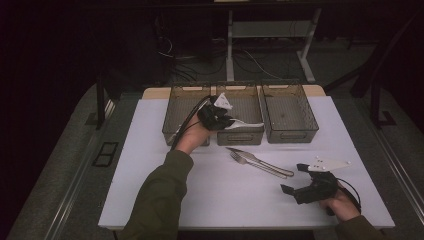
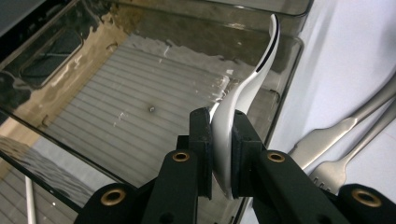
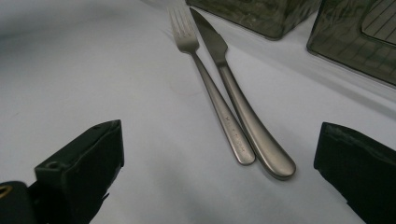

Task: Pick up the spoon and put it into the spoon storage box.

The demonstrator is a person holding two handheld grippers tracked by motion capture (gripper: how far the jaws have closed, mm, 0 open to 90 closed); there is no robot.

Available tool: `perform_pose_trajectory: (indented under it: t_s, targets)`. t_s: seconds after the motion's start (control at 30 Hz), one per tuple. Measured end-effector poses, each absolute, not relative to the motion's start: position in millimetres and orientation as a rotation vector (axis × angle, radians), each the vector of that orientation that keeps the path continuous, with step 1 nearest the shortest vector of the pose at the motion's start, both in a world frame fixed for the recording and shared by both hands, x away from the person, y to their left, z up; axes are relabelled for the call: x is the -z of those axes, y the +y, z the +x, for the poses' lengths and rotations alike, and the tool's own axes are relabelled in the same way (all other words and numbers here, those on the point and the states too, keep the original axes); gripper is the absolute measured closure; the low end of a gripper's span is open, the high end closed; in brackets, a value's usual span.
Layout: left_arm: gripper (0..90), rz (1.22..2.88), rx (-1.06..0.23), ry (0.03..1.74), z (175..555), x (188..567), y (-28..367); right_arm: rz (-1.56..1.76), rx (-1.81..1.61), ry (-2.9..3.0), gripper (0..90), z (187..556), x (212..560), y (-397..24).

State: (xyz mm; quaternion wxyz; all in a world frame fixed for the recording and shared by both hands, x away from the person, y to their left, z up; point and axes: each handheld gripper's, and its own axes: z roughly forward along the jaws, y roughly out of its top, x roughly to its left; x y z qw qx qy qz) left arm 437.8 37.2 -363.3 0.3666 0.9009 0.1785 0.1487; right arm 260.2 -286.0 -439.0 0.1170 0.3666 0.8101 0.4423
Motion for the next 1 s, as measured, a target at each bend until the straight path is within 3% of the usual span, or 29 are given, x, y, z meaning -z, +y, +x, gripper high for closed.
perform_pose_trajectory:
  t_s: [0.27, 0.63, 1.0]
  targets:
    - [78.3, 2.344, -0.364, 0.481, 440, 369, 36, 1.073, -1.293, 2.371, 1.6, 260, 439, -286]
    - [56.5, 2.278, -0.354, 0.489, 436, 363, 32, 1.07, -1.289, 2.373, 1.6, 259, 439, -286]
    - [42.6, 2.111, -0.243, 0.489, 420, 350, 41, 1.071, -1.283, 2.377, 1.6, 259, 439, -286]
